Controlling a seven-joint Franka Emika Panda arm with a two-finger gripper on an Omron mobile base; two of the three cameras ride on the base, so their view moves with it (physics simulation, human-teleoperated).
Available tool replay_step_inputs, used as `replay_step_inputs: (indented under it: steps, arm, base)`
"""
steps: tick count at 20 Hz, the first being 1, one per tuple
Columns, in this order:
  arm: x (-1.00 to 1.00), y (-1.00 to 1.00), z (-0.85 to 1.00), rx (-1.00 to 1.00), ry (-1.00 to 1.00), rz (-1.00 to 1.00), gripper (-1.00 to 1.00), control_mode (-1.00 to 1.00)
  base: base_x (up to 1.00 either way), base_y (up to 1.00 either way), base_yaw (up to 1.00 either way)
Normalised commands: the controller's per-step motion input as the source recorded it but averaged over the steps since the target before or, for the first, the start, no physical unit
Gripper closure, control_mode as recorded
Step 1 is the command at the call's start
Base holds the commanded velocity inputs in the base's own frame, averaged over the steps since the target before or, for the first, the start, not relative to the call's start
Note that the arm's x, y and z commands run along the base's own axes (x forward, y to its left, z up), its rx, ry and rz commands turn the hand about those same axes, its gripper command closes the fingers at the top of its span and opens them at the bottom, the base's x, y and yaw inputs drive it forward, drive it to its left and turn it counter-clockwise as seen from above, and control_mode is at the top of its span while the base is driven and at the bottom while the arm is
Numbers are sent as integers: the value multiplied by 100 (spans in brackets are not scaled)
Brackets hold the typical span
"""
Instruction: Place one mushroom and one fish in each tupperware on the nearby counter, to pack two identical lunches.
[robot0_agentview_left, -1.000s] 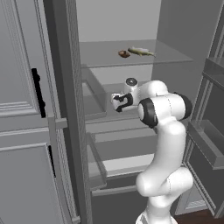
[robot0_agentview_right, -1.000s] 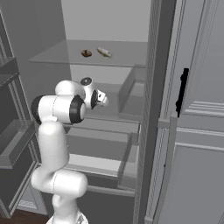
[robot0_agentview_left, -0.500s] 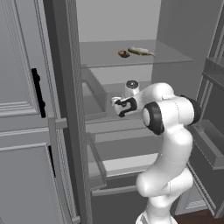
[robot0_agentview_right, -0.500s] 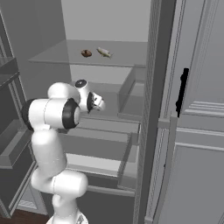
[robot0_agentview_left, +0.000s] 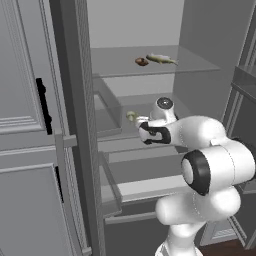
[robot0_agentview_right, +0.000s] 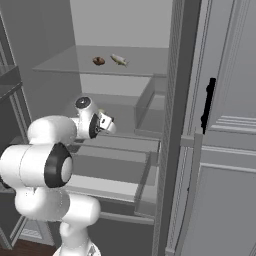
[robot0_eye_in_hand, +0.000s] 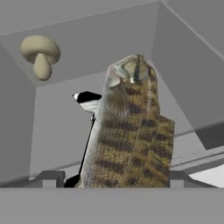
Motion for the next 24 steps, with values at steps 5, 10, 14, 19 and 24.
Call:
replay_step_inputs:
  steps: [5,10,14,19,24]
  arm:
    - [-100,0,97,0,4,0,100,-100]
    - [-100,0,65,0,4,0,100,-100]
    - [-100,-2,61,0,0,0,100,-100]
    - [-100,-2,49,0,-1,1,100,-100]
    - [-100,0,27,0,-7,0,100,-100]
  base:
    - [0,0,0]
    - [0,0,0]
    - [0,0,0]
    - [0,0,0]
    - [0,0,0]
